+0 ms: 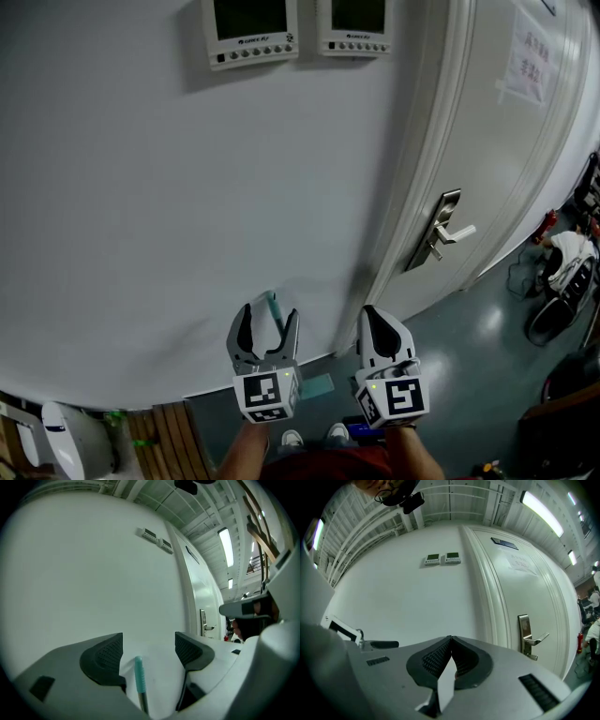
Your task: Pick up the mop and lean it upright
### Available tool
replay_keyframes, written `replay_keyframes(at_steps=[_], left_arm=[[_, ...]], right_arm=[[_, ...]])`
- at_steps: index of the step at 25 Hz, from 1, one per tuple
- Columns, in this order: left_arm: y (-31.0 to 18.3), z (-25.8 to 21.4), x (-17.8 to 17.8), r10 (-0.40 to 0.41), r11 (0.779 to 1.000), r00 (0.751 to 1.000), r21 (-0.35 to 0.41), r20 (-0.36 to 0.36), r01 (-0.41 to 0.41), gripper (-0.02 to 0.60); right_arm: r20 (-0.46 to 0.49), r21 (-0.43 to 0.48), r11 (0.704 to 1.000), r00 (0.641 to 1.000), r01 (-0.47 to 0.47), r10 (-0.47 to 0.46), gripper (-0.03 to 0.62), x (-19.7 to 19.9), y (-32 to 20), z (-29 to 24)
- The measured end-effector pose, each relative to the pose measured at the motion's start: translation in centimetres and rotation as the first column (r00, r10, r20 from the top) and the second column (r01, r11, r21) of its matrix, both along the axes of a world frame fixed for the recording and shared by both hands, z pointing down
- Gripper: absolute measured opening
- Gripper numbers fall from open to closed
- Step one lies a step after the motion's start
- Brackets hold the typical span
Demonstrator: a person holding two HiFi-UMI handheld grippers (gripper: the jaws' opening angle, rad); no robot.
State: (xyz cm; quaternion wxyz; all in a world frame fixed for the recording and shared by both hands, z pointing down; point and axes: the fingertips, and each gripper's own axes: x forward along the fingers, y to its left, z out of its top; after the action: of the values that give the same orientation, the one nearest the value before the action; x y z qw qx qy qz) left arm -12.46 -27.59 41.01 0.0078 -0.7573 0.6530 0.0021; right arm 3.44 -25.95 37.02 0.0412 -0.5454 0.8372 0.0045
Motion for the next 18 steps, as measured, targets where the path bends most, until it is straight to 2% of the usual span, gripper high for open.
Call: replay_keyframes(at_steps=[3, 8, 11, 14, 18], left_arm=[[1.0, -2.5, 0.2, 0.022, 1.000, 0.999, 0.010, -0.027, -0.022, 0.350], [2.6, -6.1, 0.4, 0.039, 0.998, 0.999, 0.045, -0.022, -0.038, 0.350], [3.7, -7.1, 0.4, 0.060, 0.998, 0.997, 0.025, -0.042, -0.059, 0.348], [4.4, -7.7, 0.7, 0.073, 0.997, 0.997, 0.027, -0.025, -0.072, 0.348], [4.7, -8.3, 0.5, 0.086, 0.996, 0.996, 0.036, -0.038, -0.085, 0.348]], right_arm=[[-0.007, -0.001, 1.000, 1.000, -0.001, 0.001, 0.015, -0.1, -0.1, 0.2], [-0.007, -0.006, 1.000, 1.000, 0.001, -0.001, 0.015, -0.3, -0.3, 0.4], [-0.012, -0.012, 1.000, 1.000, 0.007, -0.007, 0.015, -0.5, -0.3, 0.7], [-0.010, -0.019, 1.000, 1.000, 0.007, -0.007, 0.016, -0.4, -0.4, 0.9], [-0.011, -0.022, 1.000, 1.000, 0.013, -0.013, 0.015, -0.8, -0.6, 1.0]])
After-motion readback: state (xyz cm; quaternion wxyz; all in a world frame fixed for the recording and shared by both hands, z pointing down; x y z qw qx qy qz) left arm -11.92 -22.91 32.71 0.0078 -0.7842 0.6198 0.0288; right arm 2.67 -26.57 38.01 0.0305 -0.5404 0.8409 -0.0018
